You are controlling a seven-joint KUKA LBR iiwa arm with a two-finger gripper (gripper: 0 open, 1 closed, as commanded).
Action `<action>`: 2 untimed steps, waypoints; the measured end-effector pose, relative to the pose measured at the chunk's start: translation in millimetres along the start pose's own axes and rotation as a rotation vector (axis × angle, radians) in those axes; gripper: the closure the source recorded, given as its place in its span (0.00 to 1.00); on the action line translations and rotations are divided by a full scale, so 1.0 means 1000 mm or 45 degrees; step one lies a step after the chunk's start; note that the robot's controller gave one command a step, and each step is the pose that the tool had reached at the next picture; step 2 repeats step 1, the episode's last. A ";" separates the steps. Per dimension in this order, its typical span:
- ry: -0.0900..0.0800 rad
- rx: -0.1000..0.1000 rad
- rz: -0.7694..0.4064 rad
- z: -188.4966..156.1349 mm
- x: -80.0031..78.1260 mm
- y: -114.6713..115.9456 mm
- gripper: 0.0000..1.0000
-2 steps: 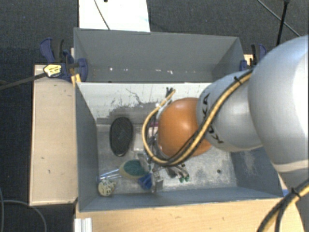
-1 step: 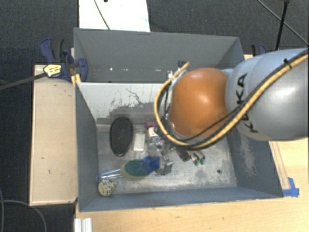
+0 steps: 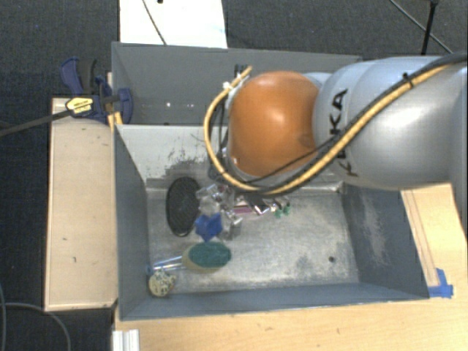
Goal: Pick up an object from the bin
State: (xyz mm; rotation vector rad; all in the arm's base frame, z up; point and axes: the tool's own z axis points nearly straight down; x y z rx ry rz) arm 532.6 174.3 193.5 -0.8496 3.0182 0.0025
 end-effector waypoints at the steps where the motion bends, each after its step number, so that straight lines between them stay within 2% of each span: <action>1: -0.003 0.004 -0.253 -0.075 -0.012 -0.030 1.00; 2: -0.003 0.004 -0.253 -0.075 -0.012 -0.030 1.00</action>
Offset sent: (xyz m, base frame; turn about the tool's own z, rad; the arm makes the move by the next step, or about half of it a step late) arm 0.0233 -0.0188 0.0722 -0.2011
